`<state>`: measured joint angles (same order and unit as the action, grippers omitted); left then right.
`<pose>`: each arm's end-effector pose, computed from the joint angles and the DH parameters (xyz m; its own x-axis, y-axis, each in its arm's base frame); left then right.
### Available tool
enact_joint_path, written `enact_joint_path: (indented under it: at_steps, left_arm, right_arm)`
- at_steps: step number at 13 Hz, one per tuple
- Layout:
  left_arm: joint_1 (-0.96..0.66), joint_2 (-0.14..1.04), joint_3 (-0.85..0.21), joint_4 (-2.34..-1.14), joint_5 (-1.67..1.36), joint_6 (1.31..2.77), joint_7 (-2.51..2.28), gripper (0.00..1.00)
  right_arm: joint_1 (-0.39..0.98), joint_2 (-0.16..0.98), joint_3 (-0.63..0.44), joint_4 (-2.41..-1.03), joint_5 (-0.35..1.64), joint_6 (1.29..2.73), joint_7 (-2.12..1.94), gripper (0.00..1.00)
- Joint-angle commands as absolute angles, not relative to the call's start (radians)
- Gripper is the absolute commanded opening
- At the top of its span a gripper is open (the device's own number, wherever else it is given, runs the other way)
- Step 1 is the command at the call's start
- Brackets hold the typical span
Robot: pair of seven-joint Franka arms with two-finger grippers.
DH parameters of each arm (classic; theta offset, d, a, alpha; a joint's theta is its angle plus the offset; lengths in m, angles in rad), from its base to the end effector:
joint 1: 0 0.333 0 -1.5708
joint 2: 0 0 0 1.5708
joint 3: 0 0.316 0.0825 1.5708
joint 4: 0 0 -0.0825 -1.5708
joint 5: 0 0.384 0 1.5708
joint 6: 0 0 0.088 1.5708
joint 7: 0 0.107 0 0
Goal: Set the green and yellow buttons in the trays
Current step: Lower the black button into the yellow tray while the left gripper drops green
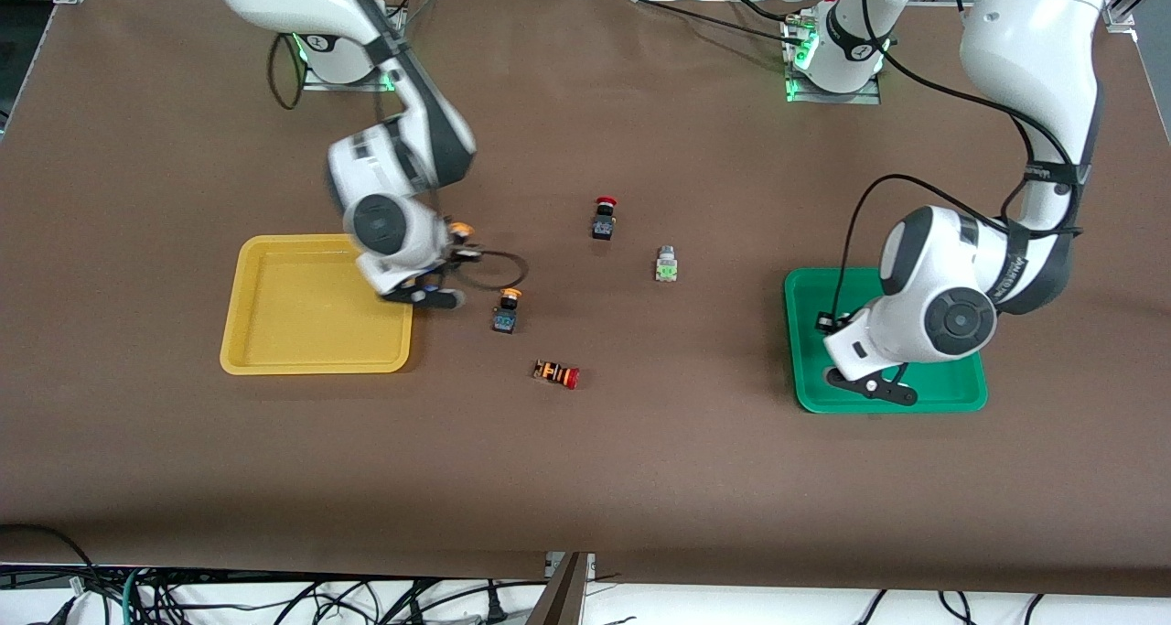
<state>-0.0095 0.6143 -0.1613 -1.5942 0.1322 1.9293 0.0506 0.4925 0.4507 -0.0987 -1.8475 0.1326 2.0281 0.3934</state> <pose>0.6568 -0.0914 0.2583 0.9292 -0.2554 -0.2671 -0.2652 -0.9642 -0.0007 0.5595 0.2439 0.2625 0.9610 -0.0743 -0.2665 -0.0633 -0.9968 0.0496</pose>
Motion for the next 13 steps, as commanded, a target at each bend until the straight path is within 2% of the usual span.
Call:
enact_joint_path:
  at_steps: [1, 2, 3, 4, 7, 9, 10, 11, 12, 13]
  left_arm:
    - [0.006, 0.638, -0.173, -1.635, 0.239, 1.966, 0.064, 0.0]
    - [0.014, 0.64, -0.173, -1.655, 0.239, 1.991, 0.054, 0.24]
    - [0.014, 0.638, -0.173, -1.657, 0.239, 1.996, 0.035, 0.88]
    - [0.009, 0.628, -0.179, -1.652, 0.241, 1.987, 0.016, 1.0]
    - [-0.023, 0.568, -0.227, -1.638, 0.227, 1.95, -0.044, 1.0]
    - [-0.028, 0.564, -0.316, -1.635, 0.19, 1.951, -0.231, 1.0]
    - [-0.038, 0.574, -0.355, -1.635, 0.177, 1.959, -0.358, 1.0]
    - [-0.063, 0.586, -0.386, -1.637, 0.169, 1.963, -0.479, 1.0]
    - [-0.104, 0.594, -0.388, -1.647, 0.17, 1.995, -0.538, 1.0]
    - [-0.15, 0.597, -0.388, -1.663, 0.169, 2.031, -0.563, 1.0]
  right_arm:
    - [0.491, 0.443, -0.255, -1.853, 0.147, 1.991, 0.136, 0.0]
    - [0.476, 0.455, -0.303, -1.856, 0.149, 1.996, 0.042, 0.0]
    - [0.438, 0.468, -0.308, -1.859, 0.149, 1.997, -0.003, 0.0]
    - [0.405, 0.489, -0.308, -1.859, 0.147, 1.999, -0.017, 0.0]
    - [0.307, 0.563, -0.308, -1.859, 0.147, 2.026, -0.113, 0.0]
    - [0.282, 0.589, -0.308, -1.859, 0.147, 2.06, -0.15, 0.01]
    - [0.281, 0.589, -0.308, -1.859, 0.147, 2.059, -0.15, 0.16]
    - [0.284, 0.588, -0.308, -1.853, 0.147, 2.049, -0.152, 0.64]
    - [0.291, 0.58, -0.305, -1.841, 0.143, 2.046, -0.155, 1.0]
    - [0.305, 0.578, -0.298, -1.797, 0.144, 2.016, -0.155, 1.0]
